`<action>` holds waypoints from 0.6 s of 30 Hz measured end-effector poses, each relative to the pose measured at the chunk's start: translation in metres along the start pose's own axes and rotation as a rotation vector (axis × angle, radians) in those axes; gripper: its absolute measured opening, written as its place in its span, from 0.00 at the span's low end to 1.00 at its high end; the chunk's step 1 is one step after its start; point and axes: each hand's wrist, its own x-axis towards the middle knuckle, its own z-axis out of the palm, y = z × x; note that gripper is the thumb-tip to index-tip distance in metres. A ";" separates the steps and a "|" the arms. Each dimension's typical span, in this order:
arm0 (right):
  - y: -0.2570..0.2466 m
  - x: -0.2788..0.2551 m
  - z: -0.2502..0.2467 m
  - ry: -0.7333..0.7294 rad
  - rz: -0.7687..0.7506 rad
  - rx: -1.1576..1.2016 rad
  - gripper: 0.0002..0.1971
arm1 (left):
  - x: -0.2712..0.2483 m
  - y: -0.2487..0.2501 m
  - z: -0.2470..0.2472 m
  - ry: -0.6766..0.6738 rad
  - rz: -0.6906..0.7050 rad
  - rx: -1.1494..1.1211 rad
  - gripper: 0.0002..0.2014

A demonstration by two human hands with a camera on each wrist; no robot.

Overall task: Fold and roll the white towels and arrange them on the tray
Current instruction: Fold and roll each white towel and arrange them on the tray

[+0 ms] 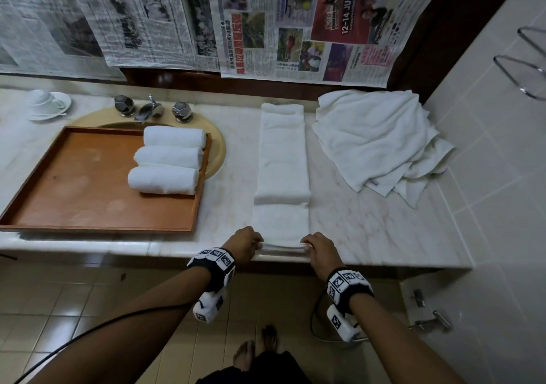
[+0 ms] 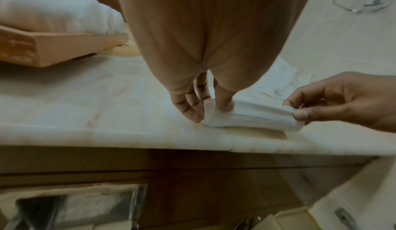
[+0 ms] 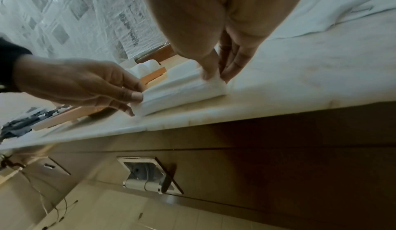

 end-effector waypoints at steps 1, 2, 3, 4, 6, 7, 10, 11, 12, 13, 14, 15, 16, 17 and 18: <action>0.001 0.003 0.000 -0.009 0.027 0.003 0.09 | 0.001 0.000 0.000 0.004 -0.015 -0.008 0.12; 0.002 0.005 0.000 -0.016 0.064 0.012 0.08 | 0.002 0.001 0.001 0.021 -0.027 -0.023 0.11; 0.004 0.008 0.000 -0.012 0.108 0.037 0.08 | 0.003 0.000 0.001 0.051 -0.042 -0.038 0.09; 0.005 0.010 0.000 -0.006 0.144 0.061 0.08 | 0.004 0.000 0.001 0.079 -0.067 -0.056 0.08; 0.005 0.014 0.002 0.022 0.137 0.022 0.08 | 0.004 0.002 0.000 0.124 -0.109 -0.085 0.08; 0.005 0.014 0.004 0.027 0.099 -0.035 0.08 | 0.004 0.004 0.001 0.131 -0.111 -0.062 0.08; 0.004 0.009 0.009 0.021 -0.015 -0.215 0.07 | 0.003 0.009 0.005 0.114 -0.069 0.066 0.07; 0.005 0.007 0.011 0.026 -0.048 -0.260 0.07 | 0.002 0.009 0.007 0.118 -0.031 0.122 0.07; 0.009 0.005 0.013 0.029 -0.085 -0.290 0.07 | 0.000 0.010 0.009 0.125 0.010 0.176 0.08; 0.011 0.004 0.013 0.013 -0.127 -0.317 0.08 | -0.002 0.009 0.011 0.127 0.053 0.230 0.09; 0.013 0.003 0.012 -0.002 -0.166 -0.350 0.10 | -0.004 0.008 0.011 0.129 0.092 0.249 0.10; 0.015 0.004 0.011 -0.013 -0.199 -0.384 0.11 | -0.006 0.005 0.012 0.134 0.129 0.247 0.12; 0.016 0.003 0.009 -0.031 -0.227 -0.404 0.13 | -0.007 0.000 0.013 0.127 0.156 0.232 0.13; 0.018 0.002 0.007 -0.047 -0.248 -0.411 0.16 | -0.009 -0.004 0.013 0.113 0.173 0.218 0.14; 0.020 0.000 0.006 -0.072 -0.258 -0.409 0.20 | -0.009 -0.007 0.012 0.093 0.185 0.204 0.14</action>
